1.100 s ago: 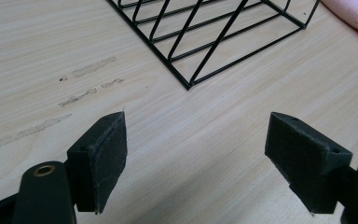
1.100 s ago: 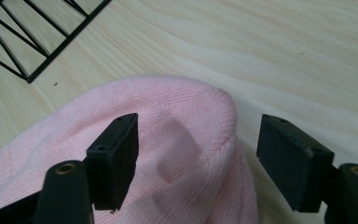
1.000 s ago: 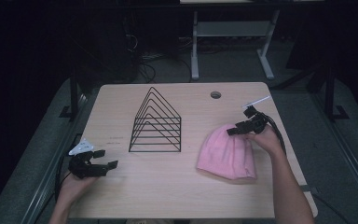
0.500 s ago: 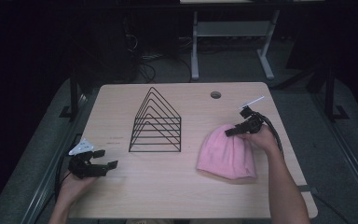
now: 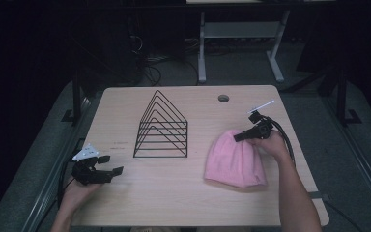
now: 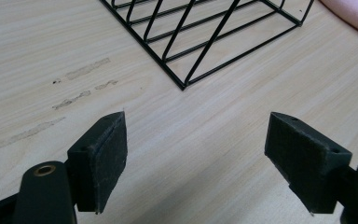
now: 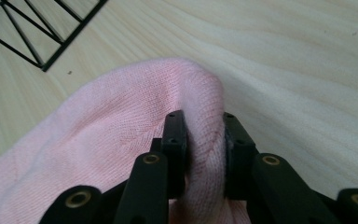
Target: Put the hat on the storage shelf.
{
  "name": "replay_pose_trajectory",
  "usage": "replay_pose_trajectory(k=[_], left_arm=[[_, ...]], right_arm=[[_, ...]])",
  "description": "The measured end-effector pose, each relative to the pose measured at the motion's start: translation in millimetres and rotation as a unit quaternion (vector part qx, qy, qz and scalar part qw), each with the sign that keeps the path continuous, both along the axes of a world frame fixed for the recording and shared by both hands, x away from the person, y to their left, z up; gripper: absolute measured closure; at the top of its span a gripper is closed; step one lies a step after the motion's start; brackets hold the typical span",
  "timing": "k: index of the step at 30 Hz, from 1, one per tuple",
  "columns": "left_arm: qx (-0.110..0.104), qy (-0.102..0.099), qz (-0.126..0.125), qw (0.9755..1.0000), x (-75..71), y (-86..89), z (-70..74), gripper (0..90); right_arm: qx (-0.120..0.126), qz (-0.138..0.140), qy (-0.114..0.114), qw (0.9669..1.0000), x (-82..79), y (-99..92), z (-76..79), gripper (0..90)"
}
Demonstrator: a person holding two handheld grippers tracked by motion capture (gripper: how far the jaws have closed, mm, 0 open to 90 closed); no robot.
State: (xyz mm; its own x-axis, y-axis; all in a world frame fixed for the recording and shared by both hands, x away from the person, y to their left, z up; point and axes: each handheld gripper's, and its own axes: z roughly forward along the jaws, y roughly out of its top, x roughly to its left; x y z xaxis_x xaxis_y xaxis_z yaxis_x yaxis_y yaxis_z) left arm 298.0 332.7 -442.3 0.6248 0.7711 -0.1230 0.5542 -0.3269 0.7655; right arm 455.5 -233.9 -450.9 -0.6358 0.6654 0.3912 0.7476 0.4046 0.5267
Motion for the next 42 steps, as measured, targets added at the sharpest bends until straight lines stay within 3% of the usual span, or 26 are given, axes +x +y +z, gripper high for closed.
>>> replay_pose_trajectory(k=[8,18,27,34,42], left_arm=[[-0.001,-0.001,-0.001,1.0,-0.2,-0.5,0.7,20.9],[-0.004,-0.003,-0.003,1.0,-1.6,-1.1,2.0,21.1],[-0.007,-0.002,-0.007,0.9999,-2.2,-0.5,3.2,21.6],[-0.013,-0.006,-0.009,0.9999,-3.0,-0.3,8.2,22.3],[-0.021,-0.006,-0.015,0.9997,-2.5,-2.2,15.3,22.6]], right_arm=[[0.021,0.001,-0.04,0.999,-17.3,3.1,28.3,75.7],[0.043,0.009,-0.098,0.9942,-44.6,5.6,70.9,76.2],[0.047,0.017,-0.151,0.9873,-60.5,8.6,108.1,76.5],[0.037,0.02,-0.176,0.9835,-66.4,14.0,129.4,76.5],[0.047,0.022,-0.204,0.9777,-70.0,17.1,151.1,76.5]])
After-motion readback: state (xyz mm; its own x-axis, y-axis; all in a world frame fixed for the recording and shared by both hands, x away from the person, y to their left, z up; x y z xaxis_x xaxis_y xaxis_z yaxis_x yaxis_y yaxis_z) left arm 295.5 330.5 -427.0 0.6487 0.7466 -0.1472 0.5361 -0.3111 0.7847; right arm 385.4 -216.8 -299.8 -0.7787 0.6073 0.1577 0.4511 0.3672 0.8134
